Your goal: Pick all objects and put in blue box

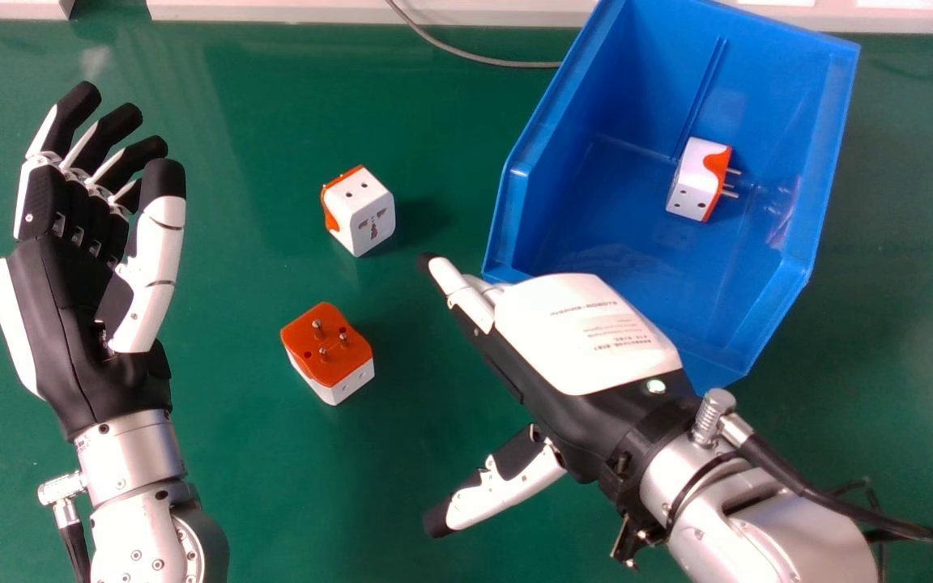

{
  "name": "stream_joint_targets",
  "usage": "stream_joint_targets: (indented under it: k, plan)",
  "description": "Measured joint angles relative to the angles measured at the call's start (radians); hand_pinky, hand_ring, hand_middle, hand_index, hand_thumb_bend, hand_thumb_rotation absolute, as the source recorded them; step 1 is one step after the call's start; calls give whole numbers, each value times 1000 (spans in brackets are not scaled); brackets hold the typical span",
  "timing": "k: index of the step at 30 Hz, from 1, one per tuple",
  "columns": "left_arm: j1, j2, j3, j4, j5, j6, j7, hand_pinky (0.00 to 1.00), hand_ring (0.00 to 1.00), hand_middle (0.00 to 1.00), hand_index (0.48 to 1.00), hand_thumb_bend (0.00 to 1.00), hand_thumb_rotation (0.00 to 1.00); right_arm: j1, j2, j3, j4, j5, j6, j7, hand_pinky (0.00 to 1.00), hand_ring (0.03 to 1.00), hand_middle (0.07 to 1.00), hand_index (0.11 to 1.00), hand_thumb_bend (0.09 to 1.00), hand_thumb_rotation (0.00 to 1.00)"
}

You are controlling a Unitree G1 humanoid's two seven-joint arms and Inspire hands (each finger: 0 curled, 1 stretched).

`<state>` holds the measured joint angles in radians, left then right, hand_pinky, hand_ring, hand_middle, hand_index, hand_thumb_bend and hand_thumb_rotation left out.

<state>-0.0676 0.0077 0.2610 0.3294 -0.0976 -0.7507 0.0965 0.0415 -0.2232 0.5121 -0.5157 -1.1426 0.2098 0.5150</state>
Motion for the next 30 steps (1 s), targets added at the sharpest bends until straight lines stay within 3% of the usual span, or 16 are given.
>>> stream_joint_targets:
  k: [16,30]
  plan:
    - [0,0,1,0,0,0,-2,635,700,759,798,632,392,-2,13,-5,13,31,-31,-52,797,901,936,1000,870,382]
    - [2,1,0,-1,1,0,-1,637,702,760,798,628,400,-48,17,22,118,81,-160,-197,727,872,910,973,891,331]
